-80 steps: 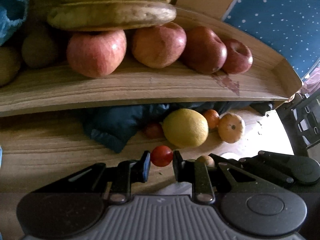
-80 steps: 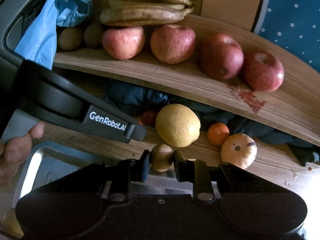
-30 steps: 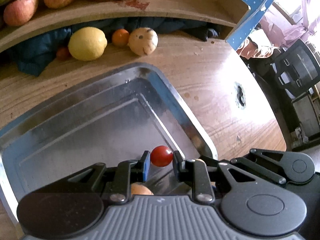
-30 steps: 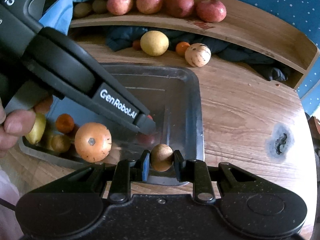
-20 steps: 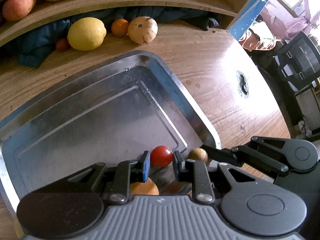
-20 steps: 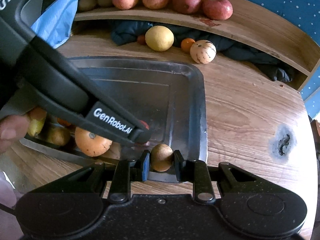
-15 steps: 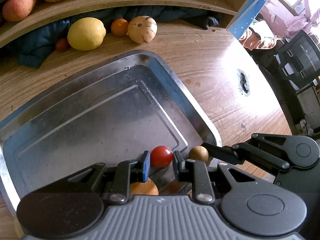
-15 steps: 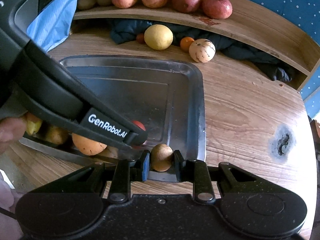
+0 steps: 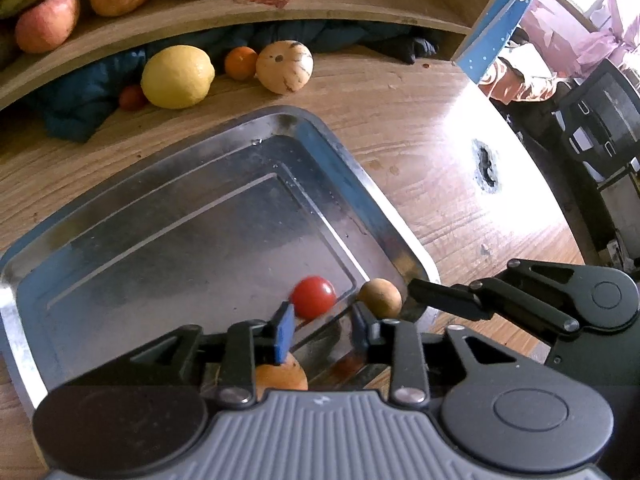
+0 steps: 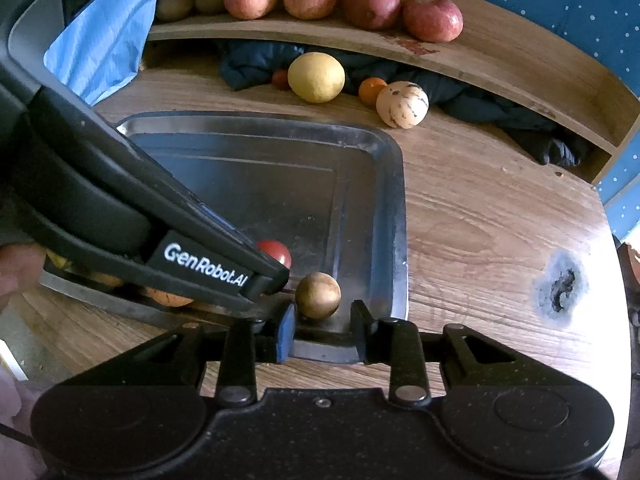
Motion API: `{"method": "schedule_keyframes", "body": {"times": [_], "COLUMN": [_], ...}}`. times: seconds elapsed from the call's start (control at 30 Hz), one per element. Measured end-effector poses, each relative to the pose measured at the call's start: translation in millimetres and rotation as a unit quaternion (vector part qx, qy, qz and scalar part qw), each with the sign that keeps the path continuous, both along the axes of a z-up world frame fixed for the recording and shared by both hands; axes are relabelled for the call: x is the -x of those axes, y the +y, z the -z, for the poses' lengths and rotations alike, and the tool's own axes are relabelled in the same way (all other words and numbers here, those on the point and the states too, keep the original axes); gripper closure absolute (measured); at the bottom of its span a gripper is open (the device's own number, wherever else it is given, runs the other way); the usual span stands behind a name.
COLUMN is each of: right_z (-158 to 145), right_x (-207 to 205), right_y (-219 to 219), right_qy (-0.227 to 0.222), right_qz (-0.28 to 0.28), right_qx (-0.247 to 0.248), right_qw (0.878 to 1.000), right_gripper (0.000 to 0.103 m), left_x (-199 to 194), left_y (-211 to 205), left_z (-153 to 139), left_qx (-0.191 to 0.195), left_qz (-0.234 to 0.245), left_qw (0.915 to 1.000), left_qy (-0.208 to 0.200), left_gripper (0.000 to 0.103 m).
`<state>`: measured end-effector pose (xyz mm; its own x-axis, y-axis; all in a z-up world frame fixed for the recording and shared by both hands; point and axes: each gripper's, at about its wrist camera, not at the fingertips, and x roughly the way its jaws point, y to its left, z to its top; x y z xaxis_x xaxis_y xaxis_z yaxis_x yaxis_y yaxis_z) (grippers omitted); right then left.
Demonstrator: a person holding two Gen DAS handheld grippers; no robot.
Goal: Organize fruits
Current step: 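Carry the tomato in the left tool to the tray while the right tool carries the kiwi, then open the left tool to drop the tomato while the right tool releases the kiwi, then move both open tools from the tray back toward the shelf fruits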
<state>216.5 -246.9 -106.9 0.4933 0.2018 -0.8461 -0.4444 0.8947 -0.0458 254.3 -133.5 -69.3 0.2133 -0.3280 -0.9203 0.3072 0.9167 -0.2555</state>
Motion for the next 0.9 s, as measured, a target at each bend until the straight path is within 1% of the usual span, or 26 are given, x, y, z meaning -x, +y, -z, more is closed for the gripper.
{"method": "schedule_keyframes", "body": {"times": [0.03,0.2,0.33,0.37,0.4,0.43,0.47,0.5,0.53,0.67,0.73,0.87,0.9], "right_z": [-0.9,-5.7,-8.3,-9.6,-11.0,-12.6,-14.4,-16.3,-18.2,-22.7,-24.1,-25.6,-25.5], "right_x": [1.3,7.1,9.0,10.1,11.2,12.2,13.4,15.0,16.6,20.3,21.6,21.9,21.8], "right_y": [-0.7,-6.7,-10.4,-11.3,-12.2,-12.9,-13.7,-14.3,-14.9,-15.5,-15.0,-12.7,-11.6], "right_qy": [-0.001,-0.007,-0.008,-0.009,-0.01,-0.01,-0.01,-0.011,-0.011,-0.008,-0.005,0.001,0.003], "right_qz": [0.0,0.0,0.0,0.0,0.0,0.001,0.0,-0.001,-0.004,-0.016,-0.021,-0.033,-0.037], "right_qx": [-0.001,-0.002,-0.003,-0.005,-0.007,-0.01,-0.014,-0.017,-0.02,-0.027,-0.03,-0.037,-0.039], "right_qw": [1.0,1.0,1.0,1.0,1.0,1.0,1.0,1.0,1.0,0.999,0.999,0.999,0.999], "right_gripper": [0.067,0.061,0.052,0.049,0.046,0.04,0.034,0.031,0.026,0.016,0.013,0.006,0.006], "left_x": [0.3,3.4,7.7,8.5,9.6,10.9,11.8,13.2,14.4,20.9,27.0,37.9,40.4], "left_y": [0.4,2.1,5.1,6.1,8.3,10.4,13.0,16.7,19.3,34.6,44.1,63.2,68.5], "left_z": [-1.2,-8.7,-16.3,-18.1,-20.8,-23.2,-26.1,-29.1,-31.5,-38.5,-41.9,-47.2,-47.9], "left_qx": [0.001,0.006,0.009,0.01,0.011,0.013,0.014,0.016,0.017,0.022,0.015,0.001,-0.001], "left_qz": [-0.001,-0.01,-0.016,-0.018,-0.021,-0.023,-0.026,-0.03,-0.032,-0.031,-0.03,-0.032,-0.034], "left_qw": [1.0,0.9999,0.9996,0.9995,0.9994,0.9992,0.999,0.9987,0.9985,0.9988,0.9989,0.9988,0.9988], "left_qy": [-0.001,-0.011,-0.021,-0.023,-0.026,-0.029,-0.033,-0.038,-0.04,-0.032,-0.033,-0.037,-0.036], "left_gripper": [0.061,0.053,0.045,0.044,0.04,0.034,0.031,0.024,0.019,0.013,0.008,0.003,0.001]}}
